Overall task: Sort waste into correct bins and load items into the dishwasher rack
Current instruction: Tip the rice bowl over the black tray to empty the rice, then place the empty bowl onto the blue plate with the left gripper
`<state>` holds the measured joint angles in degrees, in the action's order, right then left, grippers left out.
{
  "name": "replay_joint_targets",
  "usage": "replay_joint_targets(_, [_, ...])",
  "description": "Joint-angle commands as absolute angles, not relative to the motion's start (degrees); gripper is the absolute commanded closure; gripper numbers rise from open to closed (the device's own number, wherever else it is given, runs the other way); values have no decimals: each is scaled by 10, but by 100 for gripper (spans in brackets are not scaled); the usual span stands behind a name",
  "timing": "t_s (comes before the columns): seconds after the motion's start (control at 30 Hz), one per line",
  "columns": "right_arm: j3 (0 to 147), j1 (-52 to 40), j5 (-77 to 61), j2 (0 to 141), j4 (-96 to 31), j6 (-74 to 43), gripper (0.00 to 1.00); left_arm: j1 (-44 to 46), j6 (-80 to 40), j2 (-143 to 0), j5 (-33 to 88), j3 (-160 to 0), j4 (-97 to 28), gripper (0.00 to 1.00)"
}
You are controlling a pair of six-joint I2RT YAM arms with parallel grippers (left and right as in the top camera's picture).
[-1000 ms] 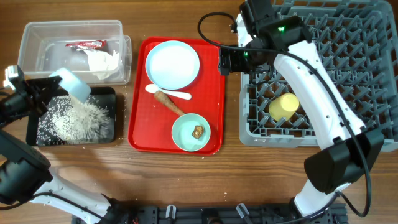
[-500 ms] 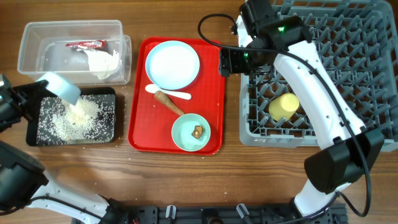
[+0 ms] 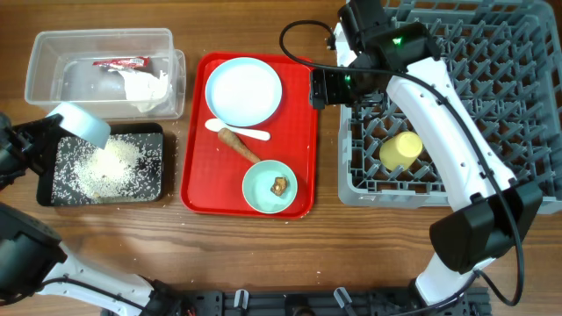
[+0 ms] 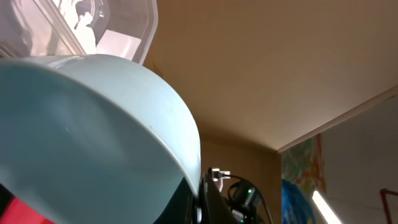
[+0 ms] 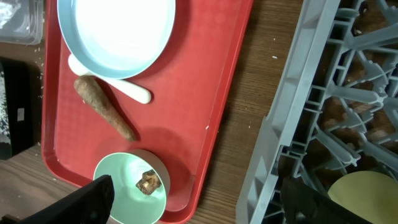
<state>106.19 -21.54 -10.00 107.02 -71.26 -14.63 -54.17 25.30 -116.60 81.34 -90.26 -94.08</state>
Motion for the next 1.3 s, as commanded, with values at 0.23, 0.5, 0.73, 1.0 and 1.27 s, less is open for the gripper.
replay_joint_targets(0.23, [1057, -216, -90, 1067, -692, -137, 13, -393, 307, -1123, 874, -941, -927, 96])
replay_joint_targets(0.5, [1057, -215, -90, 1067, -695, -135, 10, -98, -89, -1123, 469, -1067, -620, 96])
replay_joint_targets(0.73, [1057, -196, -90, 1066, -706, -137, 10, 136, -64, -1159, -52, -1068, -490, 96])
replay_joint_targets(1.0, [1057, -192, -90, 1066, -708, -136, 9, 198, -34, -1253, -75, -1068, -502, 96])
replay_joint_targets(1.27, [1072, -161, -91, 1066, -686, -167, 9, 202, -34, -1245, -58, -1069, -530, 48])
